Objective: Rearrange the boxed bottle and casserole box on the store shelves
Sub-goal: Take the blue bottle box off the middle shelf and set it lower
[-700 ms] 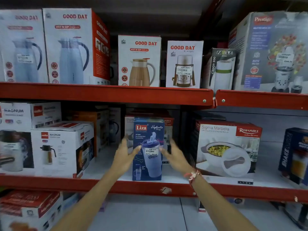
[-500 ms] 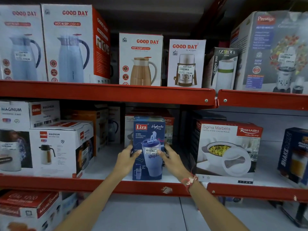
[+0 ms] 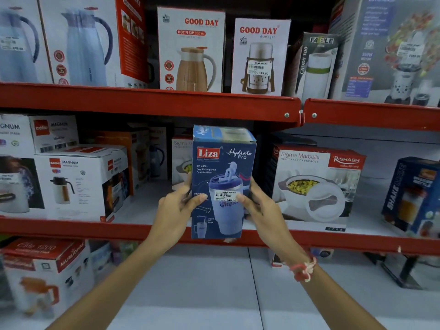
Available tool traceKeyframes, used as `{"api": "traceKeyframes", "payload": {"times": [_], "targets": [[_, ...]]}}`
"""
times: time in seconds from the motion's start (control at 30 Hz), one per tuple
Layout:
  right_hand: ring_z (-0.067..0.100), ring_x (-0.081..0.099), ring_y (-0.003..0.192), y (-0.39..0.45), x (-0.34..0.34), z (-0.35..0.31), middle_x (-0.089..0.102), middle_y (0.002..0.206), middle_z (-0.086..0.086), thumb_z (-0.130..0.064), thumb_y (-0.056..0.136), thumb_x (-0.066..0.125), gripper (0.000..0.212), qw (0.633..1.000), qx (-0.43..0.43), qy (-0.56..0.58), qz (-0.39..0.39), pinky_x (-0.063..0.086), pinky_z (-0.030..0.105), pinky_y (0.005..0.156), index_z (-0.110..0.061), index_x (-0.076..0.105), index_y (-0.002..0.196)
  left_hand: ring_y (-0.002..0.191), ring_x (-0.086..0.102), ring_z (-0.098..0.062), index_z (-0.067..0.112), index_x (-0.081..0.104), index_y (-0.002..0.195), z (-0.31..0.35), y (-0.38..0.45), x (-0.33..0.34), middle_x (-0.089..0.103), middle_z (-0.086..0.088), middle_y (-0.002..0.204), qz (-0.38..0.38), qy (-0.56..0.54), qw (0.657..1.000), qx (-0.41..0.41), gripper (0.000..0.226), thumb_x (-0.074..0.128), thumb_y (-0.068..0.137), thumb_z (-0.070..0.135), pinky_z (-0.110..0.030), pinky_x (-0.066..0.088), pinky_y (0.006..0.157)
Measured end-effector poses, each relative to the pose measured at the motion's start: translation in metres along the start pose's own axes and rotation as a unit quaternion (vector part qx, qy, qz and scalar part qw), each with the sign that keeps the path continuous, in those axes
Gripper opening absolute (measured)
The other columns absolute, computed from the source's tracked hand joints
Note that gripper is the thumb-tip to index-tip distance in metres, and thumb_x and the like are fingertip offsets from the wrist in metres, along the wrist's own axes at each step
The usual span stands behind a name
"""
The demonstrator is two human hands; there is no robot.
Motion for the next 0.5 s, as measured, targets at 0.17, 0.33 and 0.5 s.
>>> {"api": "traceKeyframes", "payload": {"times": [0.17,0.33,0.5], "targets": [[0.007,0.062,0.122,-0.050,-0.022,0.007,0.065,0.135,-0.013,-0.049,0.088,0.055,0.065,1.000,0.020,0.003,0.003,0.053,0.047,0.102,-0.036,0.036,0.149,0.101,0.070,-0.006,0.027,0.045,0.139,0.006,-0.044,0.026,0.071,0.005,0.118,-0.008,-0.018,1.000,-0.021,0.053,0.058,0.087,0.025,-0.040,0.060,0.086],[0.018,0.069,0.105,-0.091,-0.047,0.016,0.071,0.125,-0.005,-0.039,0.091,0.054,0.060,1.000,0.014,-0.011,0.021,0.060,0.036,0.086,-0.025,0.042,0.148,0.105,0.068,-0.004,0.027,0.041,0.142,0.011,-0.077,0.054,0.070,0.008,0.120,0.001,-0.012,1.000,-0.006,0.057,0.060,0.088,0.024,-0.037,0.058,0.089],[0.001,0.067,0.112,-0.131,-0.061,0.042,0.070,0.124,-0.012,-0.021,0.095,0.055,0.055,0.996,0.070,0.050,0.009,0.057,0.028,0.095,-0.023,0.042,0.148,0.112,0.065,-0.009,0.029,0.041,0.141,-0.009,-0.104,0.082,0.069,0.008,0.123,-0.034,-0.044,0.997,-0.059,0.065,0.062,0.079,0.034,-0.046,0.054,0.095]]}}
Point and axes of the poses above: each hand's wrist, its own y-axis towards the middle knuckle, its own x-axis out of the palm, z = x × y, the point moved 5 cm from there along y, towards the middle knuckle
